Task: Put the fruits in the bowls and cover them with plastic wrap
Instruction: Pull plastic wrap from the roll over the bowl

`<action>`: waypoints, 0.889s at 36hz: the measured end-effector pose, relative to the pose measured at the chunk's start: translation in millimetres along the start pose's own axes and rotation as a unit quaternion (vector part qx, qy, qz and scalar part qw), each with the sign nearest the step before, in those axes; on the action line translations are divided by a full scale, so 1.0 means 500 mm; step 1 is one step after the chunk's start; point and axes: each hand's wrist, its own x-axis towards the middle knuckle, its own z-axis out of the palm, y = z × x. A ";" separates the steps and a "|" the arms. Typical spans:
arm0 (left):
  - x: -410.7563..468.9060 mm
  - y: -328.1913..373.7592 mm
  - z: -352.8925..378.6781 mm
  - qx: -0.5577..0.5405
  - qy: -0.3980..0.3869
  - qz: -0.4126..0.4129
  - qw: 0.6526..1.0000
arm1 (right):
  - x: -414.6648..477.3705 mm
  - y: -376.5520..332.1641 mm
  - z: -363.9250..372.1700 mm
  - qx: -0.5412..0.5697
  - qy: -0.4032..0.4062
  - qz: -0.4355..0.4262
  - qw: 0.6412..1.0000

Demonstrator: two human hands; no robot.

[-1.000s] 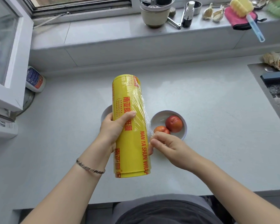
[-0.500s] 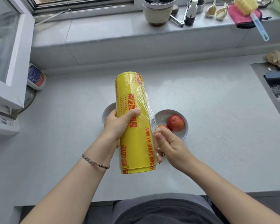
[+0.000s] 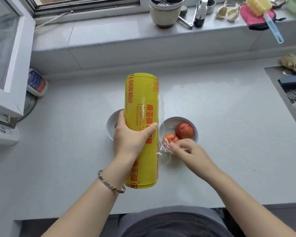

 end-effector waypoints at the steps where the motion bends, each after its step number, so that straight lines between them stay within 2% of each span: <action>1: -0.004 0.000 0.002 -0.003 -0.010 -0.005 1.000 | 0.008 -0.001 0.000 0.064 -0.003 0.029 0.998; 3: -0.011 -0.001 0.008 -0.024 -0.034 -0.019 0.999 | 0.022 -0.006 0.003 0.183 -0.033 0.076 0.980; 6: -0.023 -0.002 0.022 -0.042 -0.070 -0.025 0.996 | 0.031 -0.021 0.010 0.256 -0.091 0.082 0.959; 9: -0.032 -0.005 0.036 -0.062 -0.097 -0.023 0.993 | 0.035 -0.016 0.015 0.256 -0.086 0.074 0.960; 12: -0.032 -0.019 0.048 -0.100 -0.131 -0.029 0.986 | 0.034 -0.007 0.011 0.234 -0.043 0.072 0.969; 17: -0.039 -0.013 0.045 -0.122 -0.215 -0.045 0.968 | 0.035 -0.002 -0.009 0.218 -0.014 0.079 0.973; 19: -0.033 -0.016 0.039 -0.109 -0.185 -0.081 0.973 | 0.034 0.003 -0.021 0.211 -0.009 0.085 0.974; 21: -0.010 -0.047 0.039 -0.133 -0.103 -0.183 0.969 | 0.035 0.014 -0.032 0.215 -0.010 0.099 0.972; 23: 0.014 -0.076 0.039 -0.226 -0.042 -0.323 0.918 | 0.035 0.023 -0.042 0.219 -0.011 0.112 0.969; 25: 0.038 -0.103 0.039 -0.328 -0.017 -0.410 0.851 | 0.037 0.033 -0.048 0.229 -0.012 0.124 0.965; 27: 0.063 -0.124 0.040 -0.389 -0.002 -0.415 0.823 | 0.039 0.040 -0.050 0.237 -0.012 0.133 0.962; 32: 0.116 -0.151 0.040 -0.406 0.070 -0.375 0.831 | 0.050 0.048 -0.046 0.228 -0.008 0.142 0.963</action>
